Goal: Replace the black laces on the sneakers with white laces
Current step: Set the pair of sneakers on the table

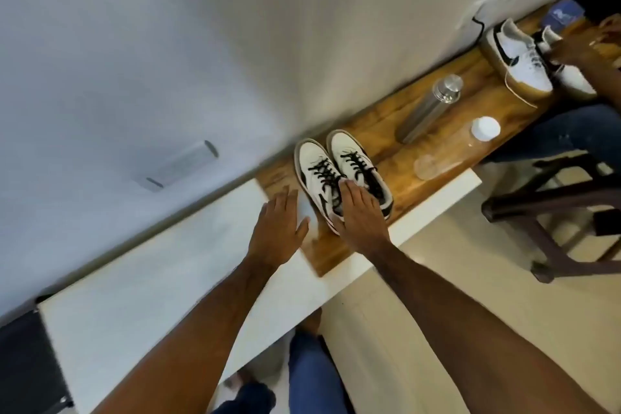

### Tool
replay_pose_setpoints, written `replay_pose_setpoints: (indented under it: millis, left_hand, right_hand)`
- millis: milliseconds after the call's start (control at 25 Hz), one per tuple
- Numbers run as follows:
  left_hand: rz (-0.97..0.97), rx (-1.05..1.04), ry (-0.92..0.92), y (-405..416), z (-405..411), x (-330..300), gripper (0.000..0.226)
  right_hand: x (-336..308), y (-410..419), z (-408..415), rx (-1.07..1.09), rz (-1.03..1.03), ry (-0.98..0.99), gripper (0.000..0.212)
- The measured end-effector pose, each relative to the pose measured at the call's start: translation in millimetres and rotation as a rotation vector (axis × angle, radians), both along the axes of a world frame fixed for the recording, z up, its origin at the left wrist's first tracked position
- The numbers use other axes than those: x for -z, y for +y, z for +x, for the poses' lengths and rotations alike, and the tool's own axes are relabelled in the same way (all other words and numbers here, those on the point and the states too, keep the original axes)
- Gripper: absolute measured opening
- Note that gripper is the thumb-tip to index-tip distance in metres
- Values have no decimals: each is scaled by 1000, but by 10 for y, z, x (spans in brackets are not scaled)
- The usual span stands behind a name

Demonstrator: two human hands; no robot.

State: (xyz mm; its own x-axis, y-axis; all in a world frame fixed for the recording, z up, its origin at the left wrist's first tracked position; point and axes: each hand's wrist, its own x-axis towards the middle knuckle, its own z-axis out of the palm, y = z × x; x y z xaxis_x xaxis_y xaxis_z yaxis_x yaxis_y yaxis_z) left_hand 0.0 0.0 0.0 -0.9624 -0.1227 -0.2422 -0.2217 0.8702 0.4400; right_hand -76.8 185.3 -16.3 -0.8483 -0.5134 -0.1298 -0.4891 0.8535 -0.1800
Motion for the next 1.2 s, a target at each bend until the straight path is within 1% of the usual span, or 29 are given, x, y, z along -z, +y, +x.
replay_pose_setpoints:
  millis: [80, 160, 280, 360, 400, 520, 600, 680, 760, 920, 1000, 1040, 1120, 1200]
  left_hand:
    - [19, 106, 13, 240, -217, 197, 59]
    - [-27, 238, 26, 460, -376, 291, 53]
    - [-104, 431, -10, 856, -548, 597, 46]
    - [-137, 435, -133, 966, -615, 776, 45]
    - [-157, 423, -160, 1005, -654, 878, 44]
    - [-285, 433, -130, 1029, -730, 1062, 33]
    - [-297, 434, -100, 1045, -792, 1080, 32]
    - [-291, 433, -107, 982, -703, 1053, 35]
    - [-283, 411, -118, 825, -539, 905, 42]
    - [-229, 368, -157, 457, 66, 484, 53]
    - [-206, 326, -190, 230, 523, 332, 57]
    - [-231, 316, -193, 139, 757, 276, 58]
    - [-264, 272, -163, -71, 1300, 222, 62]
    - [-285, 255, -150, -279, 1784, 216, 60]
  right_hand:
    - [153, 209, -156, 61, 21, -38, 68]
    - [295, 427, -235, 97, 70, -18, 59]
    - [547, 633, -313, 65, 187, -85, 48]
    - [628, 647, -377, 50, 250, -156, 42]
    - [682, 653, -423, 64, 259, -162, 39]
    - [740, 604, -532, 66, 280, -125, 33]
    - [768, 617, -547, 81, 310, -98, 34]
    - [754, 613, -451, 92, 314, -73, 34]
    - [670, 558, -293, 74, 311, -26, 33]
    - [335, 371, 135, -31, 290, -32, 34]
    - [154, 143, 412, -84, 291, -53, 36]
    - [105, 46, 559, -104, 300, -72, 38]
    - [33, -231, 909, -155, 297, -119, 40]
    - [4, -524, 1248, -198, 268, -139, 39]
